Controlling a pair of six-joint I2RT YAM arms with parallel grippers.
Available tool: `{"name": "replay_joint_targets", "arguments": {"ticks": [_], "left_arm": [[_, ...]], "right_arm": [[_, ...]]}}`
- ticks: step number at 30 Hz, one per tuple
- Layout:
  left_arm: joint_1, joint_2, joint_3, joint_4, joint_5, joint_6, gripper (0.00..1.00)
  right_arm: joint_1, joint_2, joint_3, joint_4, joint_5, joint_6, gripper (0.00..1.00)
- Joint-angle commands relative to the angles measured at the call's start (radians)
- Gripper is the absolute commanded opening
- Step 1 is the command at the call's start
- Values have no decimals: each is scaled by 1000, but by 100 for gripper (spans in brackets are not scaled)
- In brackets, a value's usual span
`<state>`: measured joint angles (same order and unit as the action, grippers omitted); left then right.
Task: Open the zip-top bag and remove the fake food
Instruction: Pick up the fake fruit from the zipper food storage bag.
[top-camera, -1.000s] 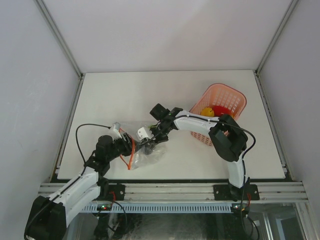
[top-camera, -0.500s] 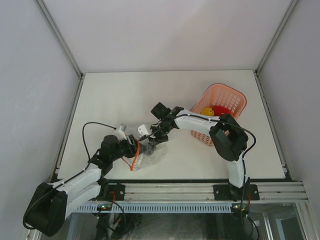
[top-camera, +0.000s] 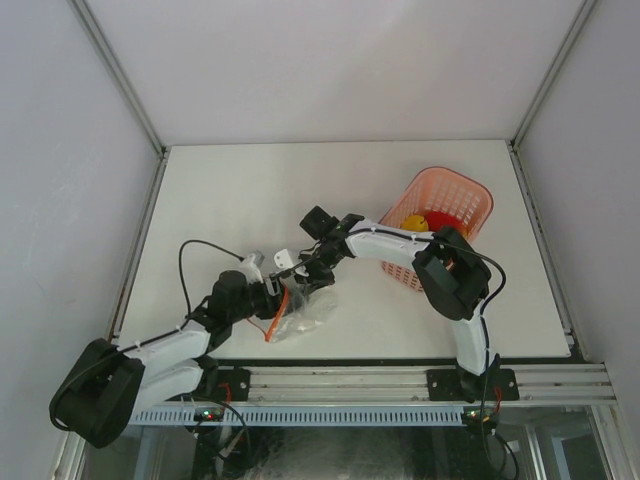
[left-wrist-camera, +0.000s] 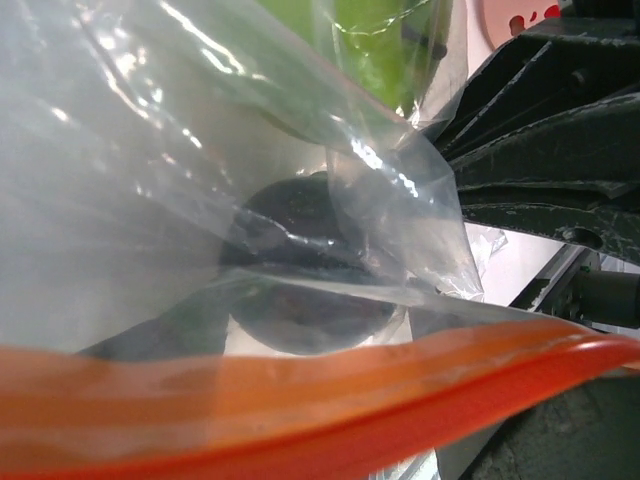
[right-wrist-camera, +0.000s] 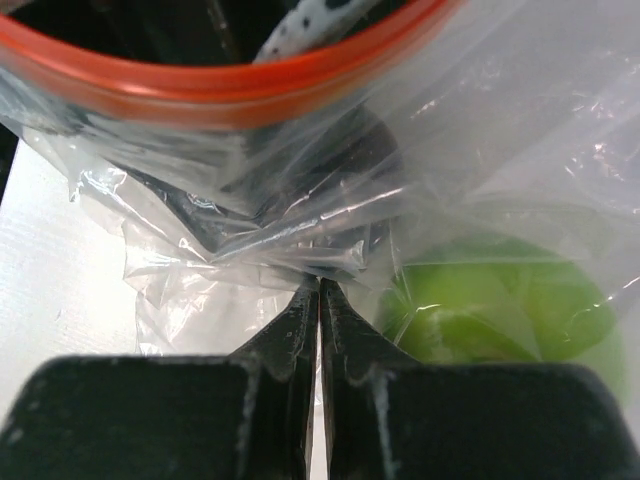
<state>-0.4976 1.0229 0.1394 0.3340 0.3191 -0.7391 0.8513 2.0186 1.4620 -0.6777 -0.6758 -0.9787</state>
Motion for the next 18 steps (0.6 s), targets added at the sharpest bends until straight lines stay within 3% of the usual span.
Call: {"name": "replay_joint_targets", "arguments": {"ticks": [1, 18], "left_arm": [[-30, 32, 54, 53, -11, 35, 76], [-60, 217, 101, 126, -41, 7, 78]], "right_arm": [[9, 4, 44, 21, -36, 21, 0], [13, 4, 45, 25, -32, 26, 0]]}}
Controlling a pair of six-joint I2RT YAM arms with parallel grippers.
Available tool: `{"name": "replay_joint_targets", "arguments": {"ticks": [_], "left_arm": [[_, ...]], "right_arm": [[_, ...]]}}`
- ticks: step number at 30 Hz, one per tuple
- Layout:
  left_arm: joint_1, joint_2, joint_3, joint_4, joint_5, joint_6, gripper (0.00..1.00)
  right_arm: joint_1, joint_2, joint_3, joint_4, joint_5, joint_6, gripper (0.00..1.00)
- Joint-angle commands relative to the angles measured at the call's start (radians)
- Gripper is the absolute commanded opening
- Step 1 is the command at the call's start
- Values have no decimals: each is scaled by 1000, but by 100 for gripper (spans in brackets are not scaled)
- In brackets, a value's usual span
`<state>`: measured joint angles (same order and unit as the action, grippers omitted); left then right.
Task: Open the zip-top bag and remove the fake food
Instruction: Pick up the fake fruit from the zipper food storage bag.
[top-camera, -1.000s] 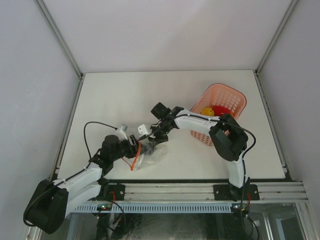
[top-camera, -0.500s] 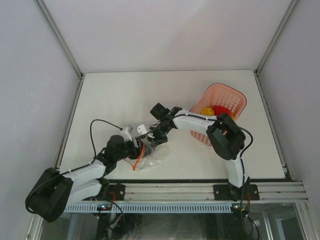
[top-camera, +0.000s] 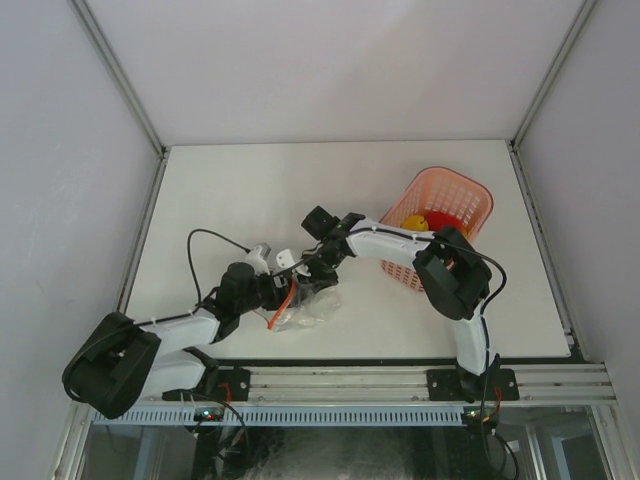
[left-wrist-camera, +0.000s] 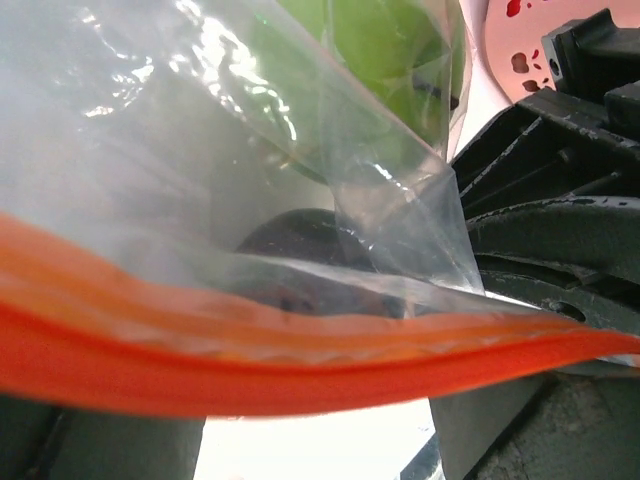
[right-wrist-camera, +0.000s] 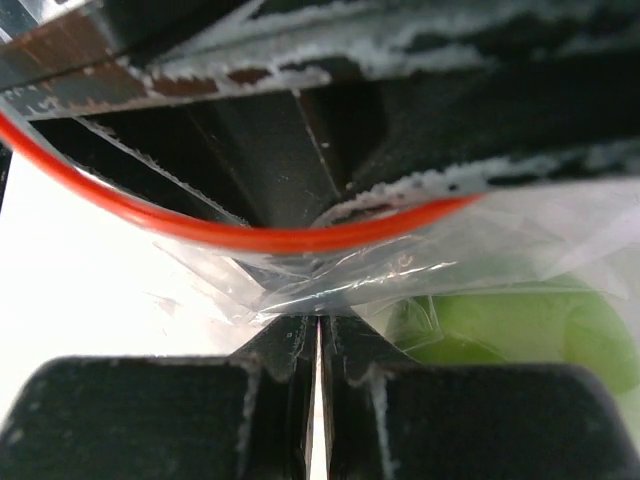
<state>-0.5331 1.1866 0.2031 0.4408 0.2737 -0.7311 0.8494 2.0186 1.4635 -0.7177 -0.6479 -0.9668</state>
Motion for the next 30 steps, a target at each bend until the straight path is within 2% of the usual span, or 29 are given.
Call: {"name": "replay_joint_targets", "arguments": {"ticks": [1, 9, 10, 12, 16, 23, 30], "left_arm": [[-25, 61, 38, 23, 3, -3, 78], [-30, 73, 35, 24, -7, -12, 75], [-30, 74, 37, 18, -11, -15, 73], [-30, 77, 39, -2, -20, -21, 62], [-30, 46, 28, -45, -50, -34, 51], [-30, -105, 10, -193, -113, -28, 50], [-29, -200, 4, -267, -121, -35, 56]], "right_arm": [[14, 4, 44, 69, -62, 20, 0], [-23, 1, 44, 123, -98, 107, 0], [-31, -1, 46, 126, -106, 115, 0], [-41, 0, 46, 127, -107, 121, 0], [-51, -3, 44, 124, -51, 108, 0], [-64, 2, 44, 125, 39, 102, 0], [-39, 13, 55, 119, 42, 109, 0]]}}
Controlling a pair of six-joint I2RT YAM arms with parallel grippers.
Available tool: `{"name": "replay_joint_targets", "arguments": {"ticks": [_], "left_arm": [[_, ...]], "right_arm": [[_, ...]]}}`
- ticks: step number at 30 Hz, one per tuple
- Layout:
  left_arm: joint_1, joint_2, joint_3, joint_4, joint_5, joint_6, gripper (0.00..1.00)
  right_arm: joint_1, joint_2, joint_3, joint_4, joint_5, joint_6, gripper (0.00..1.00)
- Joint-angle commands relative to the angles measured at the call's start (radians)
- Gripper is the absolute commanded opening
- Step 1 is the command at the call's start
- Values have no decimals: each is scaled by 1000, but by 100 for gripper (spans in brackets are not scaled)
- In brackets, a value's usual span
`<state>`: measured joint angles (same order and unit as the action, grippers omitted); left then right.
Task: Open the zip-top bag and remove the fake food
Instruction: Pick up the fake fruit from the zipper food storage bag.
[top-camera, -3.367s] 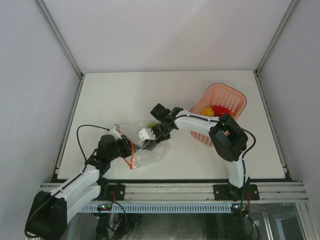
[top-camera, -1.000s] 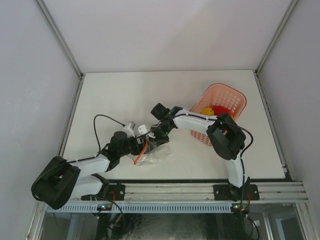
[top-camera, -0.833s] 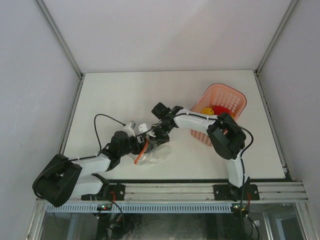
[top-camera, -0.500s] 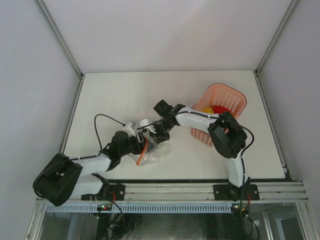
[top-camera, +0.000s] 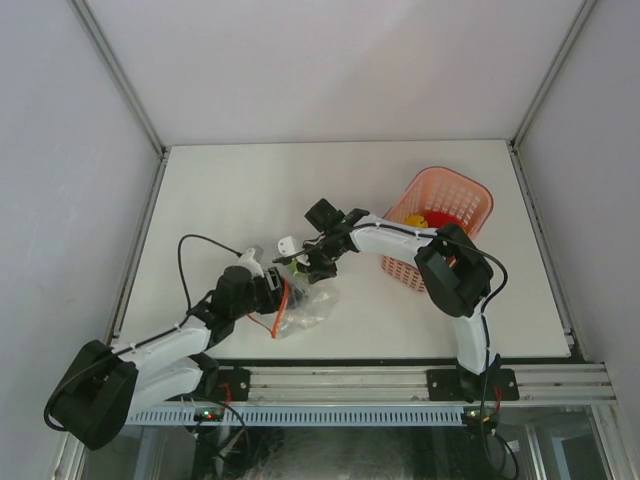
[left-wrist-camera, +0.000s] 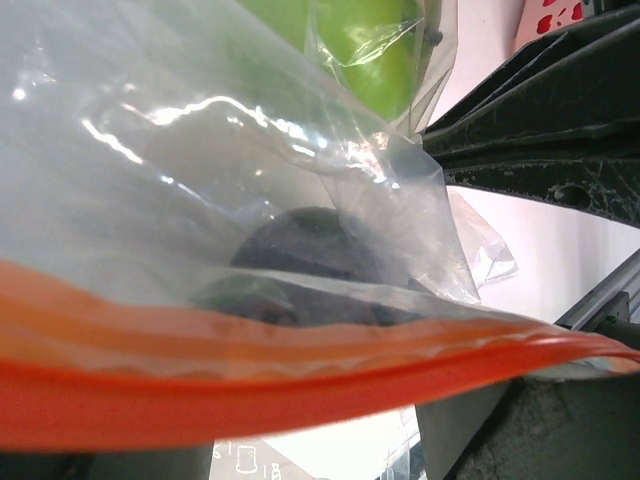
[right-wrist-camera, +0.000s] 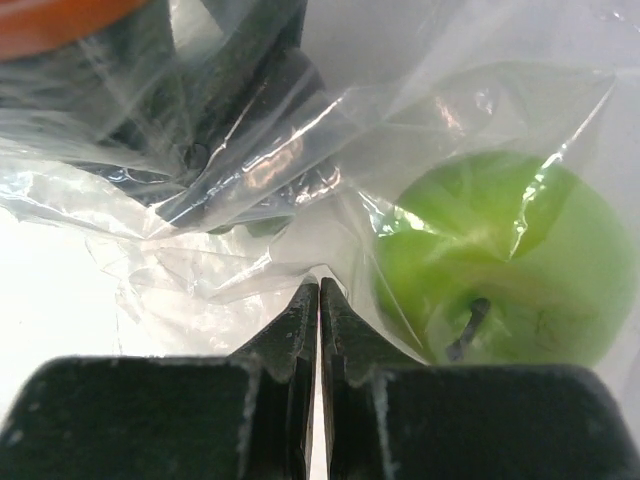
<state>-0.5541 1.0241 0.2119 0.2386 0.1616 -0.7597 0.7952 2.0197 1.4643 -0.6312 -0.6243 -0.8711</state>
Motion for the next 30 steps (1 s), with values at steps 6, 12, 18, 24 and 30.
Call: {"name": "replay_joint_targets", "arguments": {"ticks": [6, 12, 18, 24, 30], "left_arm": [[-3, -67, -11, -148, -57, -34, 56], [6, -188, -39, -187, -64, -95, 56], [22, -297, -51, -288, -78, -132, 57], [25, -314, -68, -324, -75, -137, 60], [25, -298, -69, -312, -67, -127, 60]], "right_arm": [[22, 22, 60, 30, 60, 14, 0], [19, 33, 67, 22, 98, 13, 0], [16, 27, 75, 14, 96, 15, 0], [11, -52, 74, -3, -3, 12, 14], [14, -180, -13, 3, -203, -80, 46]]}}
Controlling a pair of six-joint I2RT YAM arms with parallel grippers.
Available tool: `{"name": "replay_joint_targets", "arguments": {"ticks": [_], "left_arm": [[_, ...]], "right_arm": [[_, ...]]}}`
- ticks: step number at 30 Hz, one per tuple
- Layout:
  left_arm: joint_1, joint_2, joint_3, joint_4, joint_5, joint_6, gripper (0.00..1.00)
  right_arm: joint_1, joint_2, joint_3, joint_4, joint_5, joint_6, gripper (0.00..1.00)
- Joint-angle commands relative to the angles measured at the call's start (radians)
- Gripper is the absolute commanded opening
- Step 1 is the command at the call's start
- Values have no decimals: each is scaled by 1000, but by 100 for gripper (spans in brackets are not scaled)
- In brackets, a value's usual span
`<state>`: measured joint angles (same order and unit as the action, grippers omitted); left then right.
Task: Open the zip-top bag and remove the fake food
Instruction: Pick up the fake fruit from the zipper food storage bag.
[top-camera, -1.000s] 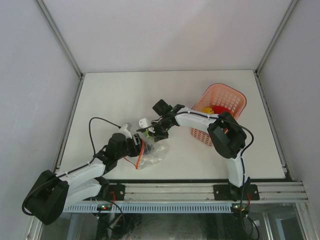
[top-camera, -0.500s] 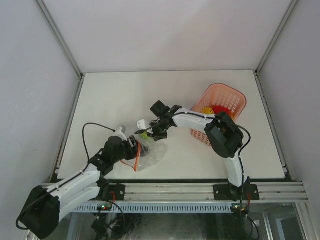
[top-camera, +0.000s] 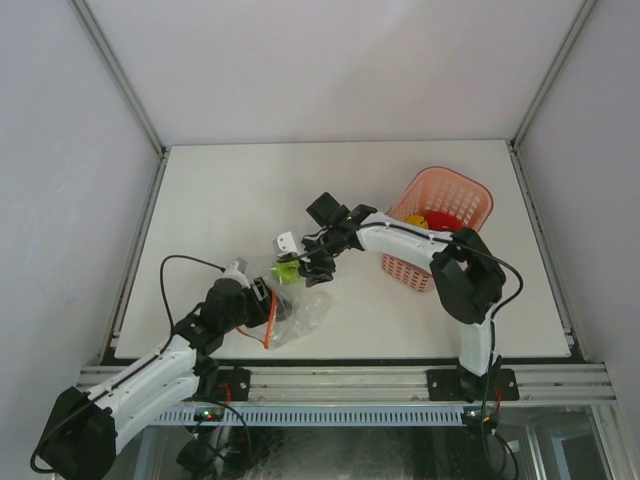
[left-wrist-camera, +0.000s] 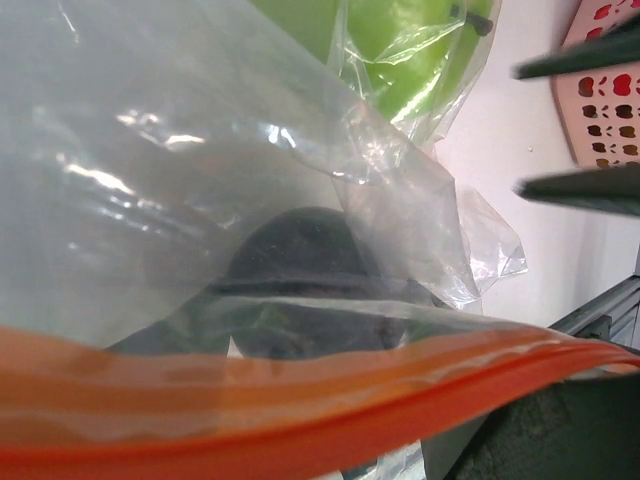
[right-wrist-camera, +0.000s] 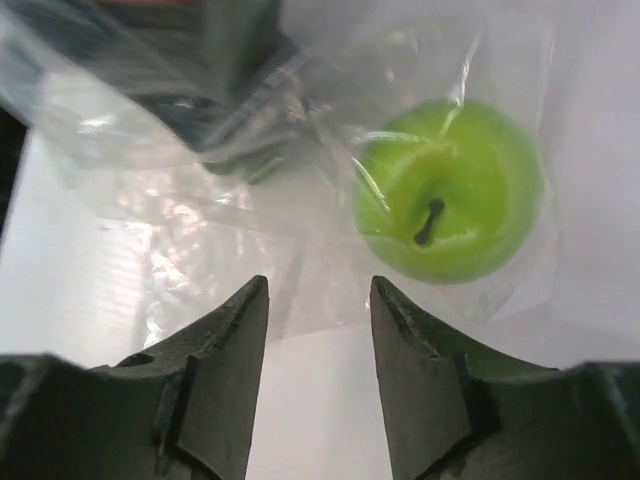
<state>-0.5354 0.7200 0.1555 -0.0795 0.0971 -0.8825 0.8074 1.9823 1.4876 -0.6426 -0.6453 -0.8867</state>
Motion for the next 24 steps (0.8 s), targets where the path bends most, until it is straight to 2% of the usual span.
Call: {"name": "replay_joint_targets", "arguments": {"ticks": [1, 3, 6, 10, 15, 20, 24], "left_arm": [[7, 11, -12, 9, 1, -1, 61], [8, 21, -12, 15, 10, 4, 61], [9, 36, -16, 43, 31, 11, 63], [12, 49, -31, 85, 56, 8, 66], [22, 63, -45, 125, 94, 8, 77], [35, 50, -52, 124, 106, 3, 89], [44, 14, -63, 111, 104, -5, 89]], "right_arm": [[5, -157, -57, 28, -214, -76, 50], [21, -167, -89, 59, -245, -83, 55], [60, -131, -99, 92, -194, -88, 58], [92, -79, -99, 140, -105, -70, 58], [124, -40, -94, 168, -17, -76, 55], [147, -12, -73, 140, 16, -102, 40], [147, -7, -66, 125, 9, -115, 27]]}}
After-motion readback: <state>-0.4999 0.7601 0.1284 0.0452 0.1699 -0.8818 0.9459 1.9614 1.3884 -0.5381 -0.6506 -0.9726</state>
